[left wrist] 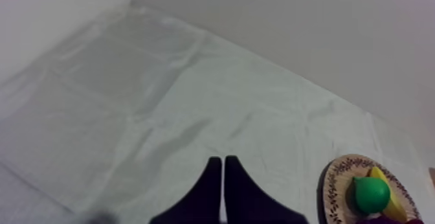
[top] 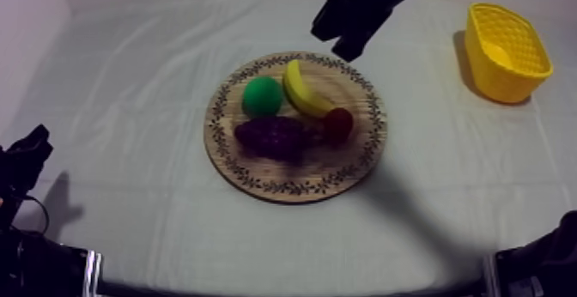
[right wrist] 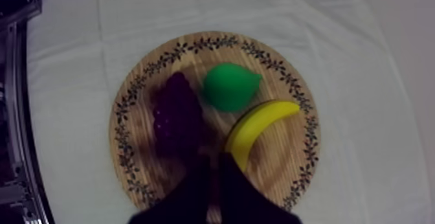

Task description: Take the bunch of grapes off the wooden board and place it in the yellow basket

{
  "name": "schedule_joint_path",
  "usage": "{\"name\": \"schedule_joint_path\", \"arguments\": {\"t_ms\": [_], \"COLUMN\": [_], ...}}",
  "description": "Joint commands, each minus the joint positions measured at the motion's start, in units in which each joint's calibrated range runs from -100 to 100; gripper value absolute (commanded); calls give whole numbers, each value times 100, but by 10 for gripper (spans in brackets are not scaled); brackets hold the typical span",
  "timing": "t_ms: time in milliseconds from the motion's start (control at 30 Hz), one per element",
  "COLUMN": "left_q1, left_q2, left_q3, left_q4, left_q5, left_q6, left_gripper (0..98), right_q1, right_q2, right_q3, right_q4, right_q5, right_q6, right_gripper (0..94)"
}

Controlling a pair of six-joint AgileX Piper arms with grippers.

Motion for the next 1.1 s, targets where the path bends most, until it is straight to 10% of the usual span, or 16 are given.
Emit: {"name": "schedule_joint_path", "arguments": {"t_ms": [0,267,667,1067], "left_q1": [-3,-3,-3,-3], "left_q2": [5,5,5,5], "left_q3": [0,0,0,0], "left_q4": [1,1,1,1], "left_q5": [-1,-1,-1,-1], "left_q6": [1,1,1,1], "left_gripper": [1,1,1,1], "right_q1": [-12,-142,-293,-459], "right_q2": [355,1102,1564,2151], "right_q3": [-63,-372,-484,-725], "right_q4": [-54,-115,-114,-7], "right_q5": [7,-11,12,-94], "right_q6": [53,68,-144,-301], "right_gripper": [86,192,769,845]}}
